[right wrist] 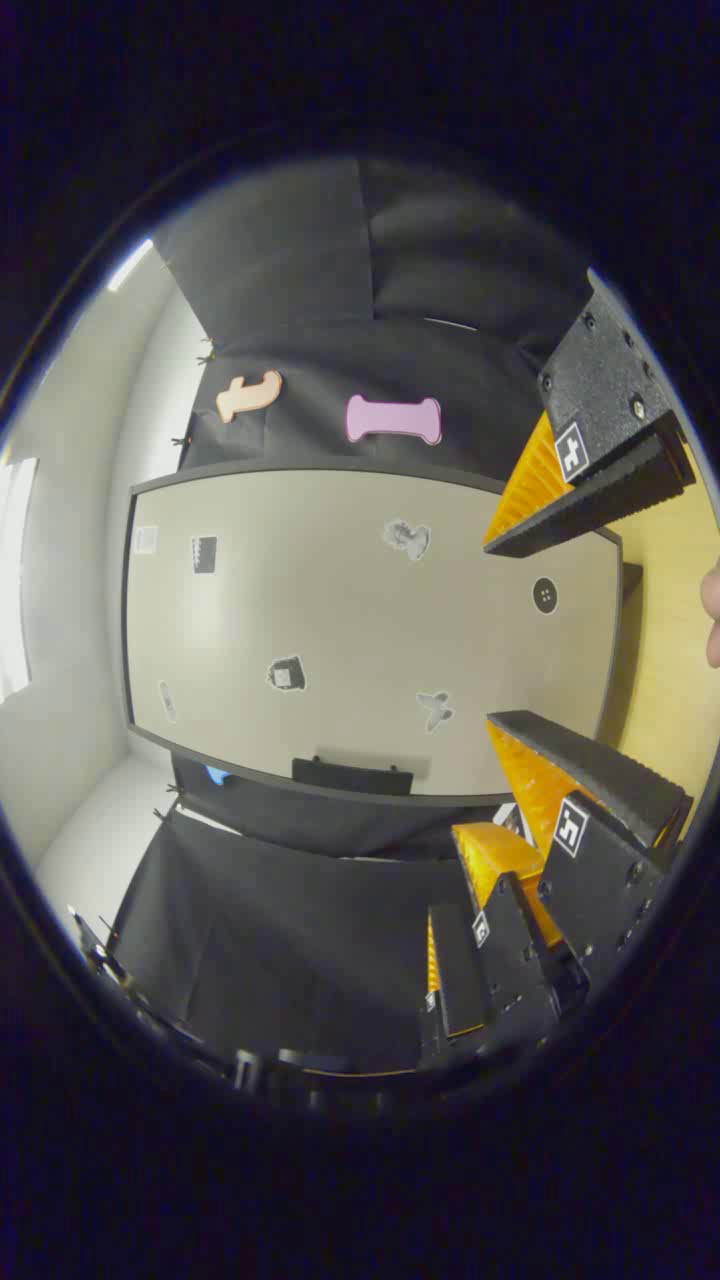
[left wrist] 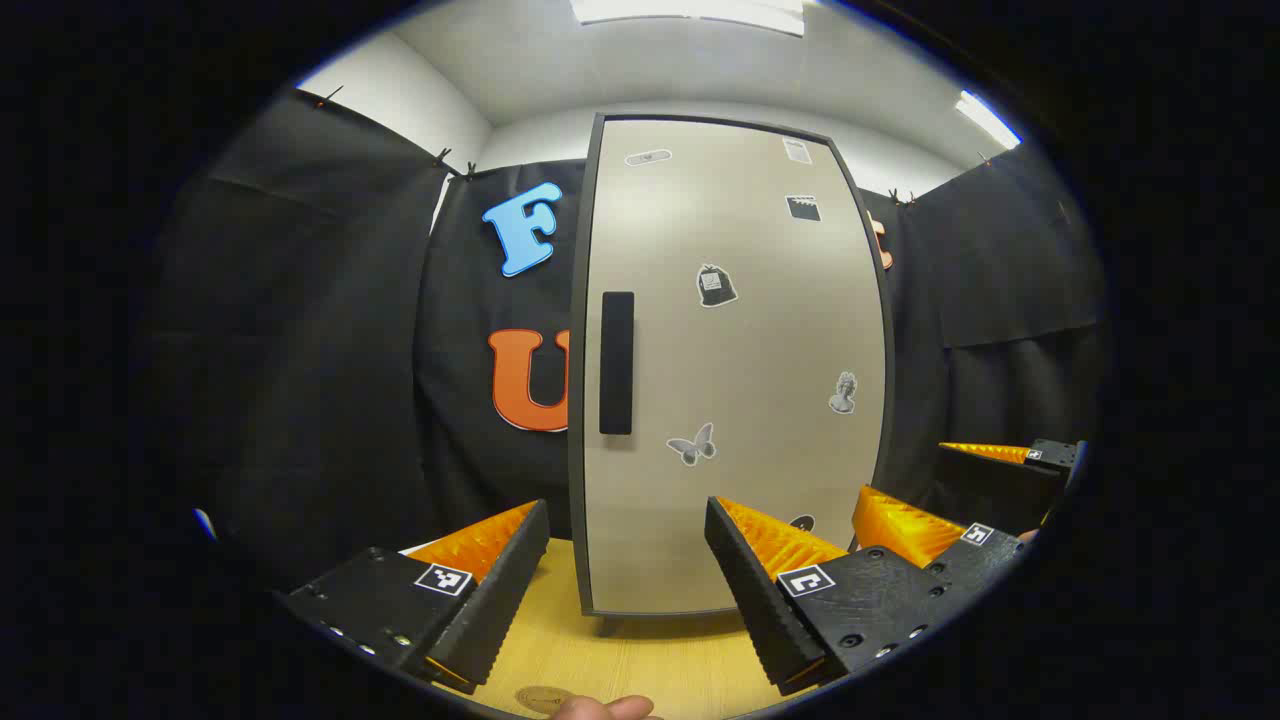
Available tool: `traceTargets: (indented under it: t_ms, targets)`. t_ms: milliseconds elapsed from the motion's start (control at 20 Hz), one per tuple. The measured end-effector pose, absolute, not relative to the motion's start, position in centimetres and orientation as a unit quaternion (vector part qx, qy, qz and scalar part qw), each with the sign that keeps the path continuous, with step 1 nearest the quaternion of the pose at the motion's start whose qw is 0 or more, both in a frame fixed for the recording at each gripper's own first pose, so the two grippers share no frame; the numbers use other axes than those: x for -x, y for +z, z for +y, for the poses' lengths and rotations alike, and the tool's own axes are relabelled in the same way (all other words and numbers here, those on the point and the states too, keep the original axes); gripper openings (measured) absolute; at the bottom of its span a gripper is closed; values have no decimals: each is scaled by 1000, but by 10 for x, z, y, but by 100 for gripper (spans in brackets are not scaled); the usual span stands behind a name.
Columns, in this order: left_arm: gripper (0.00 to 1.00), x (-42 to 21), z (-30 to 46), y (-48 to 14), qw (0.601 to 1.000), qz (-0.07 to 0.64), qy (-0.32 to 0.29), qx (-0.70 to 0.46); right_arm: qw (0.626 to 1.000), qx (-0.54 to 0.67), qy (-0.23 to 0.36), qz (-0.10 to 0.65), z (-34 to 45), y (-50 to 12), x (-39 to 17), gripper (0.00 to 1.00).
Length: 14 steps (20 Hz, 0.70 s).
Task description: Open the cabinet door with the right hand, grasp the bottle in the cabinet with the left hand and place it on the coaster, then close the cabinet door with the right hand.
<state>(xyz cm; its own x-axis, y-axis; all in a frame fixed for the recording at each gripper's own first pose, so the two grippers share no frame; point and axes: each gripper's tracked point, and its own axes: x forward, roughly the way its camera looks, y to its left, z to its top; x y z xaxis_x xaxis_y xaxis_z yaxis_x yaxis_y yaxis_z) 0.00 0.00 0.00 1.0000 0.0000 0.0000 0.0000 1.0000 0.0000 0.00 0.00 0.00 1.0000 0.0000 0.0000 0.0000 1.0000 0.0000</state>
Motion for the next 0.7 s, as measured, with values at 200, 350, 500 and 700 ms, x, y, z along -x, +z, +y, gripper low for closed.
traceTargets:
  t_ms: [200, 350, 500, 700]
  targets:
    - [95, 0, -6, 4, 1000, -4, -12, 29, 1000, -3, 7, -12, 1, 5, 3, 99]
    - [95, 1, -6, 10, 999, -17, -18, 27, 1000, 0, 6, -7, -1, 2, 3, 99]
    - [95, 5, -11, 14, 999, -28, -28, 21, 1000, -5, 4, -5, -2, 2, 1, 99]
    - [95, 7, -11, 18, 999, -34, -36, 15, 1000, -9, 3, -7, -5, 4, -9, 99]
